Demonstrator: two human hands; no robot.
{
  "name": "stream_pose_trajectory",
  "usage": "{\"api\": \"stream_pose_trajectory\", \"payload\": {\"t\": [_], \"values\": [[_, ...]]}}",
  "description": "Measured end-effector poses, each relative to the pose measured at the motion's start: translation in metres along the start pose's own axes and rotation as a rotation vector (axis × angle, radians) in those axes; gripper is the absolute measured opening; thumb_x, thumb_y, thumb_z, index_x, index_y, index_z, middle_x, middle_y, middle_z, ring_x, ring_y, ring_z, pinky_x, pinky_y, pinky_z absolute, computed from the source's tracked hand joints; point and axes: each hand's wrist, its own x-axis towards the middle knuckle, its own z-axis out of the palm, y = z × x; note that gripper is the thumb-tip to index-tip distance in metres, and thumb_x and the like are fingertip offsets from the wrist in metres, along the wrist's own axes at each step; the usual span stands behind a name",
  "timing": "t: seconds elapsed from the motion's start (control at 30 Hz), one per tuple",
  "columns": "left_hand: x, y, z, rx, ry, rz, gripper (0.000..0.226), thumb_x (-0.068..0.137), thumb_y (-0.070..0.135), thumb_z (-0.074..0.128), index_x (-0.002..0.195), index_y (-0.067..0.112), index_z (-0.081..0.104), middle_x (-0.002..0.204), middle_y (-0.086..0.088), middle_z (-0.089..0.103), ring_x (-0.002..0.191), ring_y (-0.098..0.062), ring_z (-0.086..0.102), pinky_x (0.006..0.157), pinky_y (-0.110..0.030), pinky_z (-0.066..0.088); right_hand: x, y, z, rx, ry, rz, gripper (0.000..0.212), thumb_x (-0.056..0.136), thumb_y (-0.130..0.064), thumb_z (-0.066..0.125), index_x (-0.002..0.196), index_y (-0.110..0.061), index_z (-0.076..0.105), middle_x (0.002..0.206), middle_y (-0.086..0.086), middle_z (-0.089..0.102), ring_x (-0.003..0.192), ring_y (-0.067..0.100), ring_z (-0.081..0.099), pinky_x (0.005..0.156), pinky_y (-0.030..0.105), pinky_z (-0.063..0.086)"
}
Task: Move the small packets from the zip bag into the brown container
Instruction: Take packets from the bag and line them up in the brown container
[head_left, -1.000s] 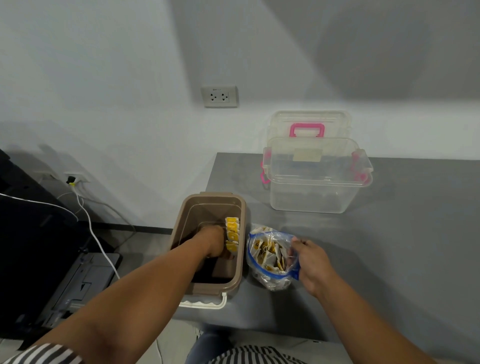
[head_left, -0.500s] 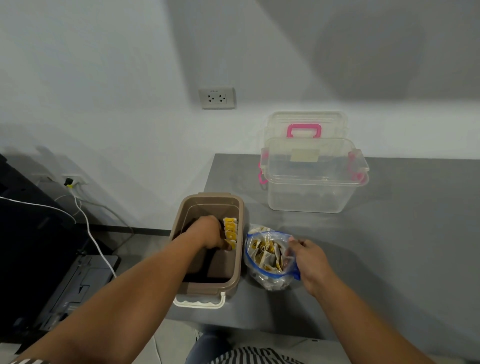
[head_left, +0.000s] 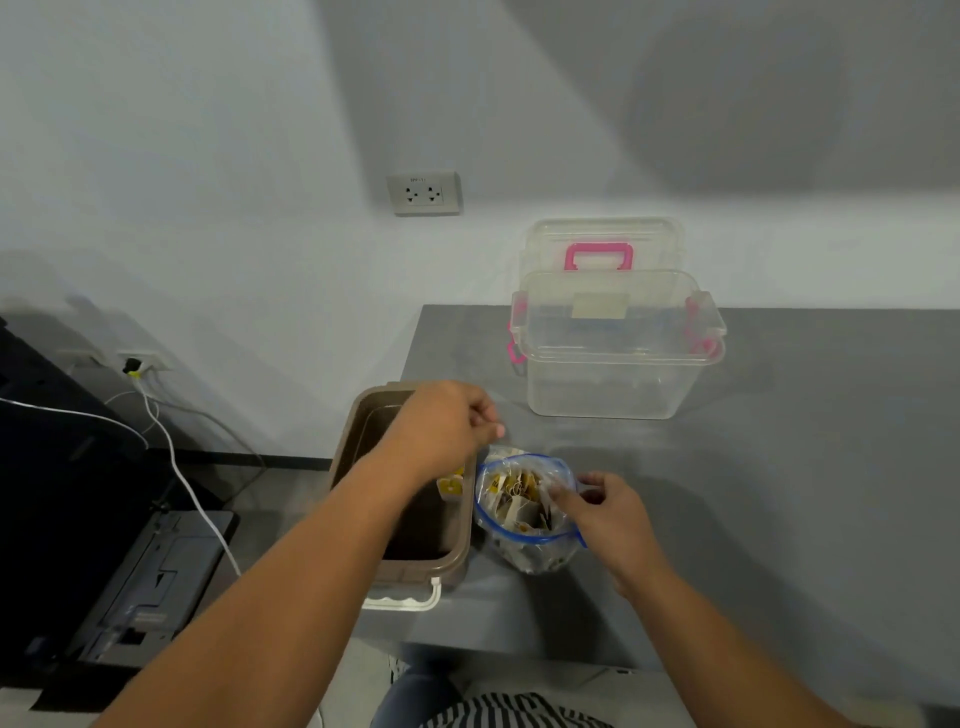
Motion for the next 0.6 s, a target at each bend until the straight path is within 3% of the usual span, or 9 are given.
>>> {"api": "stream_pose_trajectory", "payload": {"t": [0.1,0.2,0.3,0.4,0.5,0.6], "values": [[-0.001,0.014,0.021,0.103,-0.07,0.09,0.004,0.086,0.027,0.076,0.089,0.028,0.073,0.084,0.014,0.068,0.08,0.001,0.063,0.081,-0.022,0.054,-0.004,-0.001,0.0,-0.075,-0.071,0.067,0.044,0.081,-0.035,0.083,0.11,-0.015,0.056,0.102,0.003,0.067,0.088,0.016,0.067,0.064,0.028,0.054],[0.005,0.018,0.045,0.302,-0.146,0.102,0.006,0.088,0.027,0.071,0.091,0.028,0.076,0.089,0.009,0.072,0.082,-0.008,0.067,0.082,-0.031,0.058,-0.004,0.003,0.0,-0.093,-0.105,0.128,0.027,0.089,-0.028,0.076,0.105,-0.016,0.059,0.102,0.006,0.069,0.088,0.021,0.069,0.064,0.033,0.059],[0.008,0.019,0.063,0.565,-0.212,0.073,0.013,0.088,0.021,0.063,0.094,0.024,0.075,0.087,0.0,0.071,0.077,-0.019,0.068,0.072,-0.036,0.06,-0.002,0.007,-0.002,0.041,-0.093,0.184,0.008,0.097,-0.012,0.062,0.104,-0.011,0.06,0.104,0.014,0.07,0.088,0.027,0.071,0.059,0.033,0.058],[0.006,0.024,0.071,0.762,-0.226,0.113,0.01,0.087,0.016,0.062,0.092,0.019,0.07,0.079,-0.001,0.062,0.069,-0.021,0.061,0.06,-0.031,0.051,0.002,0.009,-0.005,0.204,-0.08,0.225,0.013,0.095,0.003,0.057,0.104,-0.006,0.06,0.104,0.019,0.07,0.09,0.034,0.07,0.064,0.038,0.058],[0.007,0.029,0.075,0.788,-0.248,0.136,0.014,0.087,0.009,0.06,0.092,0.018,0.069,0.077,-0.001,0.055,0.068,-0.023,0.057,0.062,-0.033,0.051,0.004,0.009,-0.006,0.309,-0.067,0.265,0.018,0.091,0.01,0.058,0.101,-0.004,0.06,0.1,0.021,0.071,0.085,0.033,0.069,0.065,0.039,0.056],[0.008,0.03,0.078,0.718,-0.26,0.137,0.022,0.088,0.007,0.058,0.102,0.02,0.068,0.096,-0.004,0.067,0.082,-0.025,0.065,0.073,-0.037,0.058,0.005,0.007,-0.006,0.442,-0.051,0.295,0.02,0.089,0.014,0.06,0.098,-0.003,0.06,0.093,0.019,0.07,0.077,0.029,0.068,0.056,0.033,0.054]]}}
